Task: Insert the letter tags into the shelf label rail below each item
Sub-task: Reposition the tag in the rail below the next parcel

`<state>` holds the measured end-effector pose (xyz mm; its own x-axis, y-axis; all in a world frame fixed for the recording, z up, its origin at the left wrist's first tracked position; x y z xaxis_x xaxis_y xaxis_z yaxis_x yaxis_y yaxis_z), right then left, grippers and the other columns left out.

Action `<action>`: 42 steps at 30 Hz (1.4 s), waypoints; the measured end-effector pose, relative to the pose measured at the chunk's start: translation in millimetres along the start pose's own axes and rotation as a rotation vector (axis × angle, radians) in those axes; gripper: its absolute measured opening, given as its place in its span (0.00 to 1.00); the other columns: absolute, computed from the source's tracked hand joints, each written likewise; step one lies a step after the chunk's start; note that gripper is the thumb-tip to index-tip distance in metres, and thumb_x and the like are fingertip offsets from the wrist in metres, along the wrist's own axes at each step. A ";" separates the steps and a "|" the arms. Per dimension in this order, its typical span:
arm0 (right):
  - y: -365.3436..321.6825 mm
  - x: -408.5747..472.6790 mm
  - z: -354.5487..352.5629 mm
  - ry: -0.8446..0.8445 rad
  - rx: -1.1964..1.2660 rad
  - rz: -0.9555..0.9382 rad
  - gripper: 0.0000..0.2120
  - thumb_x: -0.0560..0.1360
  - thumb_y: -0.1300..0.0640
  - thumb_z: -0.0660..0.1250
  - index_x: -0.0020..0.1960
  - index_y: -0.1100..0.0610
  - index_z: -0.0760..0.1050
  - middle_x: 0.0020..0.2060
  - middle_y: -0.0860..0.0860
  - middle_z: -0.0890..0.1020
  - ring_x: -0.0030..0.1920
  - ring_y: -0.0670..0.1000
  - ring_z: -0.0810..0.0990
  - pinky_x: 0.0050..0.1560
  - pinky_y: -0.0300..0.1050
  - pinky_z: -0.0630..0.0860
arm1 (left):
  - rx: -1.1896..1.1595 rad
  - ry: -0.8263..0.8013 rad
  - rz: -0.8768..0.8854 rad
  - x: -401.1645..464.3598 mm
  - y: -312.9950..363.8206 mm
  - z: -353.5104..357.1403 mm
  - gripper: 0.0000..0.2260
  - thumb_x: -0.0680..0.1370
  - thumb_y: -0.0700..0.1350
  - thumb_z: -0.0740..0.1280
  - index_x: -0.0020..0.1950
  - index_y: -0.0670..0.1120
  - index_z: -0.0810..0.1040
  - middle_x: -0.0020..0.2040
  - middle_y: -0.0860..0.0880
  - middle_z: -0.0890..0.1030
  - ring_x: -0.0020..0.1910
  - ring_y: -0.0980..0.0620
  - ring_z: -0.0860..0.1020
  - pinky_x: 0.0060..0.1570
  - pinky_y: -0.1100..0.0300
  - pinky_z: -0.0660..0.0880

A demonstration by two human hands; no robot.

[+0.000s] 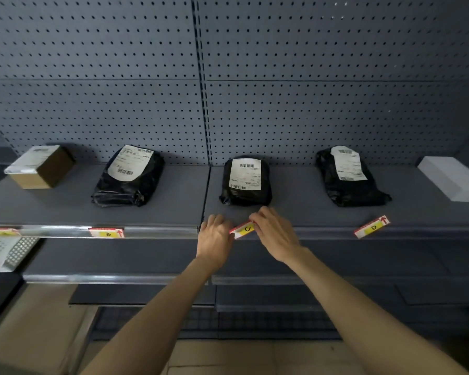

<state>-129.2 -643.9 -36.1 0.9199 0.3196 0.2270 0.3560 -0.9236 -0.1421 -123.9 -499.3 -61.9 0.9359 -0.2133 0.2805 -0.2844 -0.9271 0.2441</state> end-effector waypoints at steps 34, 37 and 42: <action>168.7 -73.0 -125.1 0.123 -0.041 0.251 0.15 0.76 0.46 0.62 0.48 0.58 0.78 0.46 0.55 0.79 0.50 0.57 0.76 0.44 0.52 0.75 | 0.080 -0.187 0.212 69.4 171.0 -62.2 0.16 0.76 0.57 0.61 0.44 0.48 0.82 0.48 0.43 0.82 0.51 0.41 0.78 0.56 0.50 0.71; 212.5 -95.3 -134.1 0.109 -0.027 0.250 0.14 0.75 0.48 0.63 0.47 0.58 0.78 0.45 0.55 0.79 0.49 0.56 0.76 0.43 0.52 0.76 | 0.085 -0.177 0.191 76.5 213.0 -44.4 0.18 0.76 0.58 0.60 0.42 0.47 0.83 0.47 0.43 0.83 0.51 0.42 0.78 0.56 0.51 0.71; 279.1 -121.8 -134.8 0.074 0.009 0.221 0.11 0.75 0.50 0.64 0.45 0.58 0.77 0.45 0.54 0.78 0.48 0.55 0.75 0.41 0.48 0.72 | 0.090 -0.231 0.159 76.0 279.3 -3.7 0.15 0.76 0.56 0.60 0.44 0.49 0.83 0.48 0.46 0.84 0.52 0.44 0.79 0.60 0.51 0.69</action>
<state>-164.0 -969.1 26.5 0.9611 0.0933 0.2598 0.1491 -0.9675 -0.2043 -132.9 -773.3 31.0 0.9064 -0.4133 0.0877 -0.4217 -0.8977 0.1274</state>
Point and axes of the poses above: each hand's wrist, its own x-axis towards the middle knuckle, its own z-axis out of the palm, y = z × x, the point moved 5 cm from there along x, towards the middle knuckle
